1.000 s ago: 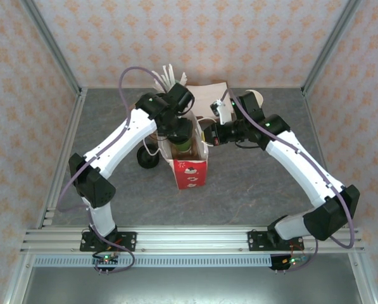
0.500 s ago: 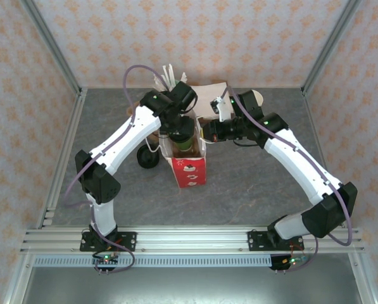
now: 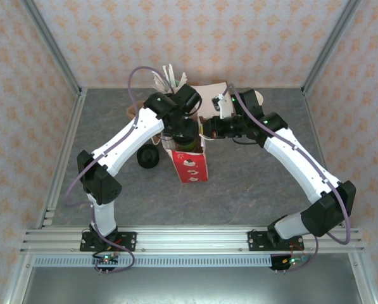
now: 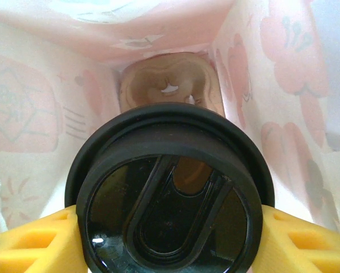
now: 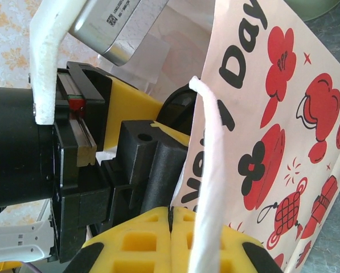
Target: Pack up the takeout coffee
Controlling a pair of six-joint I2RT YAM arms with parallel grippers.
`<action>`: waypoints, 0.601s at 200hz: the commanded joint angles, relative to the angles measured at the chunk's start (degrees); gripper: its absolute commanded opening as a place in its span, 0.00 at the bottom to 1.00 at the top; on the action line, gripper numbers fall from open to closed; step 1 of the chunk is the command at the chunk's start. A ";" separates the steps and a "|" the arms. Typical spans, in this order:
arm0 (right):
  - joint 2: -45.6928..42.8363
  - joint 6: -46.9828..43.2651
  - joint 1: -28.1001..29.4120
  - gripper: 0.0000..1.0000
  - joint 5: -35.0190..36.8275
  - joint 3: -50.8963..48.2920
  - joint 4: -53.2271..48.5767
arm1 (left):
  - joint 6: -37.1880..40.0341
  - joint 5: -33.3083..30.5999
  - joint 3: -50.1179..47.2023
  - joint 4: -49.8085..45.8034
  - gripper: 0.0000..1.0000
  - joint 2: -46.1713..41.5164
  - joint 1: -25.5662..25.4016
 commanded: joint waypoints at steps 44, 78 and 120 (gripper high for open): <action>-0.11 1.66 -0.87 0.00 -3.65 -2.05 3.40 | -1.18 -1.41 -0.60 4.21 0.56 1.13 1.07; -0.15 2.47 -1.20 0.00 -4.52 -2.57 3.66 | -0.72 -2.03 0.55 4.64 0.56 3.95 1.24; -0.01 3.41 -1.93 0.00 -5.79 -3.23 3.93 | 0.02 -3.24 0.57 3.47 0.56 5.21 1.20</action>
